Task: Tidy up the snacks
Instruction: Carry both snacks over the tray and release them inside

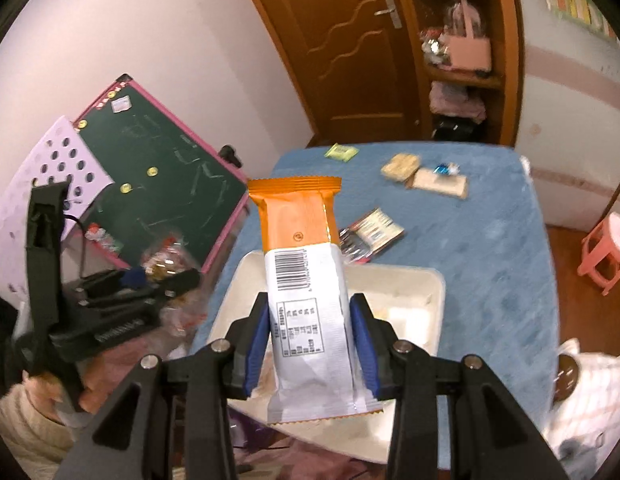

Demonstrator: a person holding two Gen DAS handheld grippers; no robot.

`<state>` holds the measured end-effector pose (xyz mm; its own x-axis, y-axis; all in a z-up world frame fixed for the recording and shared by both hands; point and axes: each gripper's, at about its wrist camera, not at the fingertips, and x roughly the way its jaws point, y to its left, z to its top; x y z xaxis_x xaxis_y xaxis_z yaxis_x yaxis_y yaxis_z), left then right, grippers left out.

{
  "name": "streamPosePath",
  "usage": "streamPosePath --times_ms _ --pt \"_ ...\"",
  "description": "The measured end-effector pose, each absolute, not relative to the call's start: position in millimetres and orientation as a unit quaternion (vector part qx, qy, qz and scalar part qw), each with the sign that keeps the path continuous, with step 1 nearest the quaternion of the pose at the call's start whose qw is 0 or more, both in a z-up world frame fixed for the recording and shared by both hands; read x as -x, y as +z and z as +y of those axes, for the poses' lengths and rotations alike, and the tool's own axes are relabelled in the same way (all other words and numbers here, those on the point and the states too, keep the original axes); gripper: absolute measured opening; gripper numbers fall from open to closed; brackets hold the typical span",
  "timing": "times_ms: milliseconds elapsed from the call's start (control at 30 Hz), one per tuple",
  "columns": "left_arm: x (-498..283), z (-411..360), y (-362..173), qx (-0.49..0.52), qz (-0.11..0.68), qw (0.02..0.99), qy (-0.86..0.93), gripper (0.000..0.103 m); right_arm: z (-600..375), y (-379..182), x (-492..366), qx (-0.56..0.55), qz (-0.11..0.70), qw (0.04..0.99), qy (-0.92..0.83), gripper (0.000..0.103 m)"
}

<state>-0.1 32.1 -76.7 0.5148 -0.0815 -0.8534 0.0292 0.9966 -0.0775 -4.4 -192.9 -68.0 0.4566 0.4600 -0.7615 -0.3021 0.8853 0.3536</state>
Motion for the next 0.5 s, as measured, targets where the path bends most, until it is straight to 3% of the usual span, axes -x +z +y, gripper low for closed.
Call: streamPosePath --times_ms 500 --pt "18 6 -119 0.002 0.517 0.855 -0.025 0.050 -173 -113 27 -0.065 0.521 0.826 0.204 0.041"
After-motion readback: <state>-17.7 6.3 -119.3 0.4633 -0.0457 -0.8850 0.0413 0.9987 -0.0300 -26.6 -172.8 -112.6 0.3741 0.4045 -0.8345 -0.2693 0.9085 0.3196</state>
